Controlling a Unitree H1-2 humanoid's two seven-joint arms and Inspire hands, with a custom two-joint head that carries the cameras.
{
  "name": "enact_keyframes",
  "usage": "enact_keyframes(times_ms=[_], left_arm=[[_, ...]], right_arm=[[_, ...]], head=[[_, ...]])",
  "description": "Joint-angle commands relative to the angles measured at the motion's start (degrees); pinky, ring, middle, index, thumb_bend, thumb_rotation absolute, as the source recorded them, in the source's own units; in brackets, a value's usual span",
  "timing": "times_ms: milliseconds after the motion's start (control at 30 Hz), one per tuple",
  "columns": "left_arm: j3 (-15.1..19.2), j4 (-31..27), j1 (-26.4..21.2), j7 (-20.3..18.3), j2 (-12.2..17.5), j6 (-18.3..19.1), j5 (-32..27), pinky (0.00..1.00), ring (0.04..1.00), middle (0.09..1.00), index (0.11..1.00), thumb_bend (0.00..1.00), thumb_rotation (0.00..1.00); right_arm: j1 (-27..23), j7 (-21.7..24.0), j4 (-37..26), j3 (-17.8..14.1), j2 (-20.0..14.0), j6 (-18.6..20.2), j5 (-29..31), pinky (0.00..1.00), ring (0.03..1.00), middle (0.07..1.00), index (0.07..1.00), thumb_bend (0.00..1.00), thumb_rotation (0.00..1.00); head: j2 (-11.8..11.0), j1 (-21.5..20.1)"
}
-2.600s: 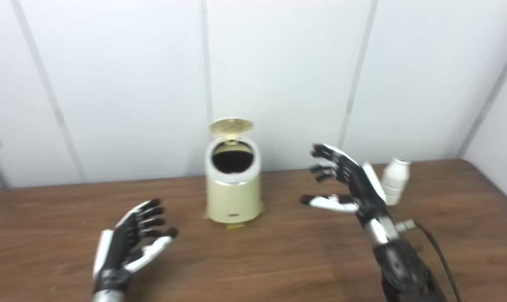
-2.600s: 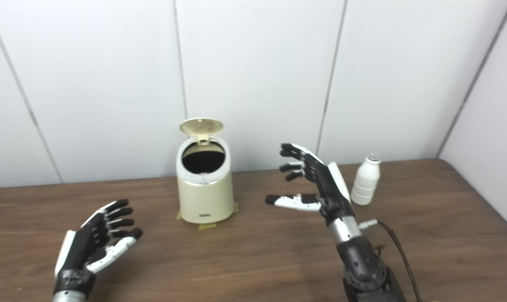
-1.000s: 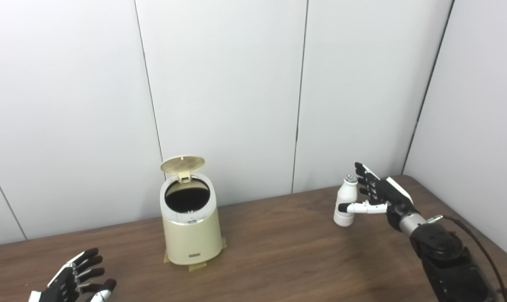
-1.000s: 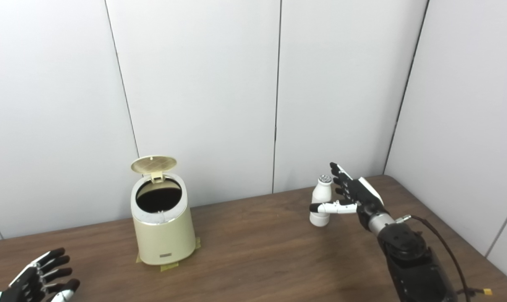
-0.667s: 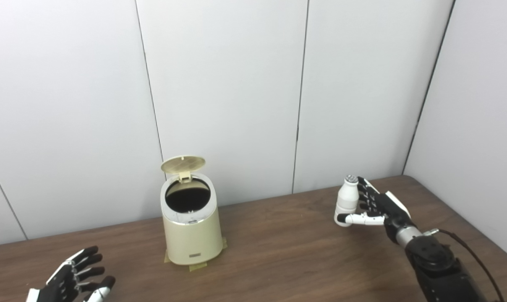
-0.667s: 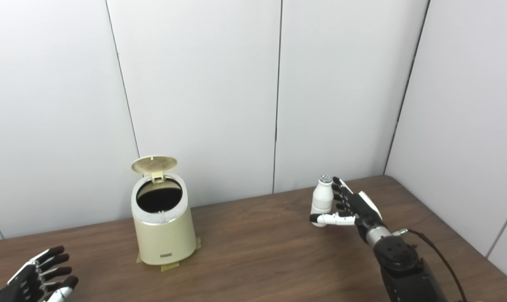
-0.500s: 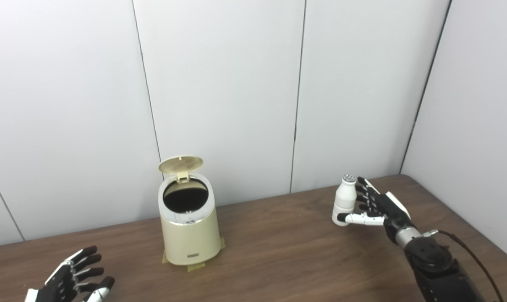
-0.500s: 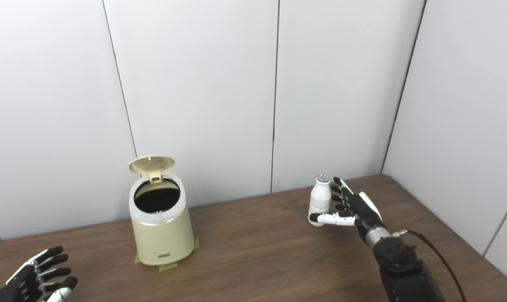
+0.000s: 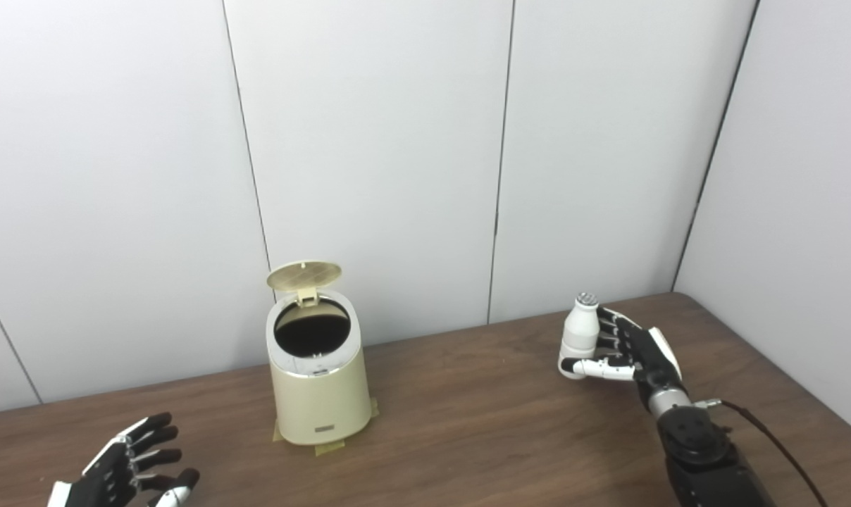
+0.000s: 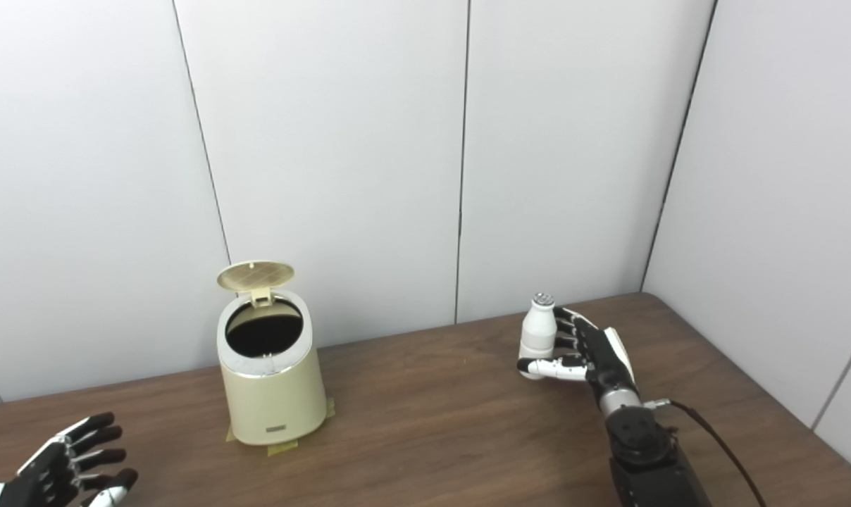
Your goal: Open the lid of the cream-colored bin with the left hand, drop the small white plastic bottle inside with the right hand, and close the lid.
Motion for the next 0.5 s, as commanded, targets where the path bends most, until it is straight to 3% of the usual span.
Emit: enact_keyframes(times_ms=[0,233,333,367,400,467], left_arm=[[0.0,-2.3,-1.5,0.1,0.8,-0.6,0.3,0.59,0.705,0.772,0.804,0.54,0.02],[-0.2,-2.6,-1.5,-0.1,0.7,-0.5,0.3,0.59,0.710,0.783,0.815,0.52,0.00],[-0.3,-2.7,-1.5,-0.2,0.6,-0.3,0.3,0.60,0.711,0.787,0.819,0.52,0.00],[-0.3,-2.8,-1.5,-0.2,0.6,-0.2,0.1,0.59,0.709,0.784,0.817,0.52,0.00],[-0.3,-2.8,-1.5,-0.3,0.5,-0.2,0.0,0.58,0.709,0.783,0.817,0.53,0.00],[-0.3,-2.9,-1.5,-0.2,0.5,0.0,-0.1,0.58,0.707,0.780,0.815,0.53,0.00]], right_arm=[[-3.1,-0.3,-1.3,-0.2,-0.8,-1.7,0.5,0.59,0.741,0.820,0.827,0.79,0.05],[-4.0,-0.3,0.2,0.2,-0.4,-3.6,0.7,0.57,0.722,0.808,0.810,0.78,0.03],[-4.4,-0.1,1.1,-0.4,0.0,-5.4,1.9,0.55,0.672,0.783,0.796,0.78,0.00],[-4.6,-0.3,1.9,-0.6,0.2,-6.7,2.3,0.51,0.617,0.718,0.751,0.75,0.00],[-4.8,-0.4,2.6,-0.8,0.3,-7.7,2.6,0.47,0.562,0.606,0.699,0.66,0.00],[-5.3,-1.4,4.5,-0.5,0.1,-9.3,1.9,0.41,0.464,0.519,0.612,0.56,0.00]], head=[[0.1,-0.1],[0.4,0.1],[0.6,0.2],[0.6,0.3],[0.6,0.4],[0.6,0.5]])
